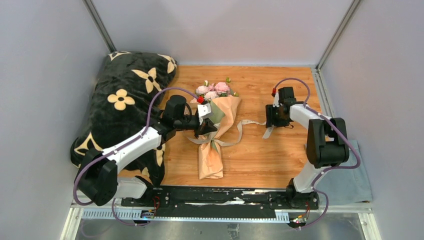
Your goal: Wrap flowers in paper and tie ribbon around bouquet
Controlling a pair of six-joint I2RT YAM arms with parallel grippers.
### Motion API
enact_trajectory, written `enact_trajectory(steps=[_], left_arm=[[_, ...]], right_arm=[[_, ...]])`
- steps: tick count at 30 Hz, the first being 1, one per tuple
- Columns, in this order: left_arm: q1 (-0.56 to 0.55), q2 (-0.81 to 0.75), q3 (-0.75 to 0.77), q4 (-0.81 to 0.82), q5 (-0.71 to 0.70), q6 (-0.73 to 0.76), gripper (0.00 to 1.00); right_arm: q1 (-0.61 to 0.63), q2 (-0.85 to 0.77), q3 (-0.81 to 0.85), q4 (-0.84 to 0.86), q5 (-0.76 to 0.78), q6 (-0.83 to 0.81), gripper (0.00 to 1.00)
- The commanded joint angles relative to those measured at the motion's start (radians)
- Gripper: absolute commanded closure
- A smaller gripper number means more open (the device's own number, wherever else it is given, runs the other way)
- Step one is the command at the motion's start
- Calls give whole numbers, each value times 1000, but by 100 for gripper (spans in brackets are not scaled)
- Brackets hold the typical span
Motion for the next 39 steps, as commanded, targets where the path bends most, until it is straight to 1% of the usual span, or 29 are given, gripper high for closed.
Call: enact_trajectory(steps=[1,7,9,10,13,15,18,21,25,27,30,31,33,36,39], left_arm=[[-18,-30,-29,89,-1,-70,100],[-18,-29,-39,100,-5,-53,100],[-18,-29,-36,100,-4,-44,100],[-18,-29,-35,101,-7,-39,100],[-18,-36,-39,100,-10,-31,100],[-18,-44,-46,100,-10,-28,100],[-18,-52,-56,100,-6,-17,100],[-18,-62,-65,100,-4,13,100],[-18,-71,-84,100,-11,85,100],[-18,-77,-90,96,-8,112,100],[-18,-78,-92,77,-9,168,100],[-18,-77,-90,71,-10,182,100],[-19,-80,-92,61,-10,205,100],[-27,-98,-98,39,-11,253,100],[-42,-130,-112,1,-12,319,100]], right_arm=[[-7,35,39,-32,-30,21,42],[-7,85,41,-7,-5,11,43],[-7,104,57,-3,19,1,48],[-7,113,68,-2,26,-5,55],[-7,129,99,0,43,-28,85],[-7,130,124,0,57,-68,99],[-7,105,168,-2,62,-105,100],[10,37,190,25,27,-130,100],[97,-58,230,28,-2,-165,100],[186,-113,272,8,-21,-186,100],[373,-192,360,27,-55,-226,100],[453,-207,389,48,-96,-226,100],[562,-226,445,111,-177,-213,100],[684,-214,518,187,-241,-190,100],[774,-141,613,184,-262,-184,100]])
